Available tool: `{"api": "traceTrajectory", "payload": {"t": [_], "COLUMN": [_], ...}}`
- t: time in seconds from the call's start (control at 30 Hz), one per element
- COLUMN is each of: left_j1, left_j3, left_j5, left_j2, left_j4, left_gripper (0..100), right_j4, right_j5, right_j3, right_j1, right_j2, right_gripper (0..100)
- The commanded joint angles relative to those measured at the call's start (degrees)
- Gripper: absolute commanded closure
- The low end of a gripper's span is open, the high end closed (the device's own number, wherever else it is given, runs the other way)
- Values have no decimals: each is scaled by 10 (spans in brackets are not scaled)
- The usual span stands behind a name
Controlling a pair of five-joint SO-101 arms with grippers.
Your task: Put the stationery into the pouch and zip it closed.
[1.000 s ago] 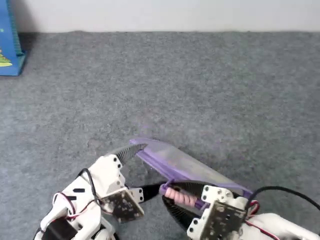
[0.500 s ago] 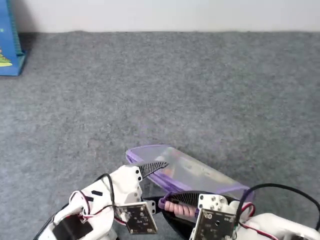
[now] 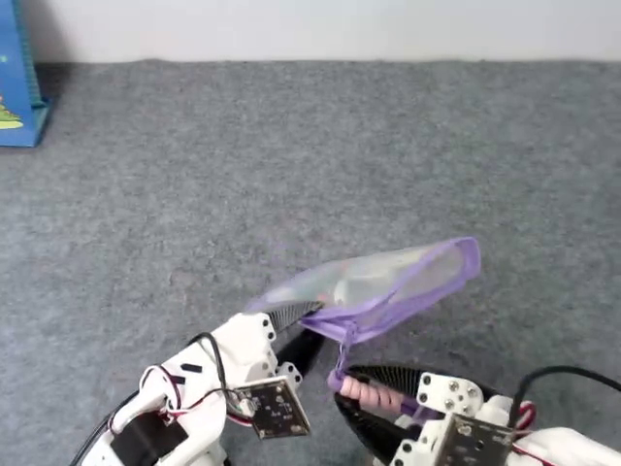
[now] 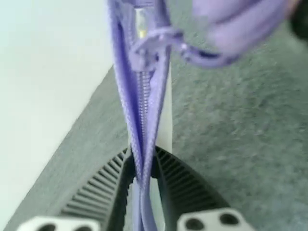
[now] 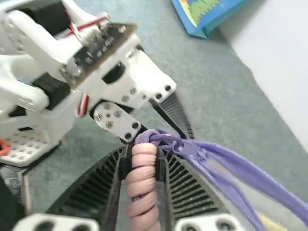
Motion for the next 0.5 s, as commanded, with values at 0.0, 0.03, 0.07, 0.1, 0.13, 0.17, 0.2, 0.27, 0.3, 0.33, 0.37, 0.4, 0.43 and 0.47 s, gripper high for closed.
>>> {"api": "traceTrajectory", "payload": {"t": [0.0, 0.03, 0.07, 0.1, 0.13, 0.17, 0.2, 0.27, 0.3, 0.33, 0.37, 0.4, 0.43, 0.47], "left_j1": [-33, -37, -38, -39, -40, -40, -40, -40, -40, -40, -40, -40, -40, -40], "left_j3": [-7, -7, -7, -7, -7, -7, -7, -7, -7, -7, -7, -7, -7, -7], "left_j5": [-3, -3, -3, -3, -3, -3, -4, -4, -4, -4, -4, -4, -4, -3], "left_j2": [-8, -8, -8, -8, -8, -8, -8, -8, -8, -8, -8, -8, -8, -8], "left_j4": [11, 18, 26, 34, 45, 54, 62, 74, 77, 78, 78, 78, 78, 78], "left_gripper": [989, 989, 989, 989, 989, 989, 989, 989, 989, 989, 990, 990, 990, 990], "right_j4": [14, 11, 4, -3, -10, -18, -29, -51, -61, -71, -80, -87, -96, -107], "right_j5": [38, 47, 57, 64, 71, 77, 83, 90, 90, 91, 91, 95, 95, 94], "right_j3": [-25, -25, -25, -25, -25, -25, -25, -25, -25, -25, -23, -22, -19, -14], "right_j1": [53, 67, 81, 97, 115, 134, 153, 192, 211, 225, 240, 254, 268, 284], "right_j2": [8, 8, 8, 8, 8, 8, 8, 8, 8, 8, 8, 8, 8, 8], "right_gripper": [991, 991, 991, 991, 991, 991, 991, 991, 991, 991, 991, 991, 991, 991]}}
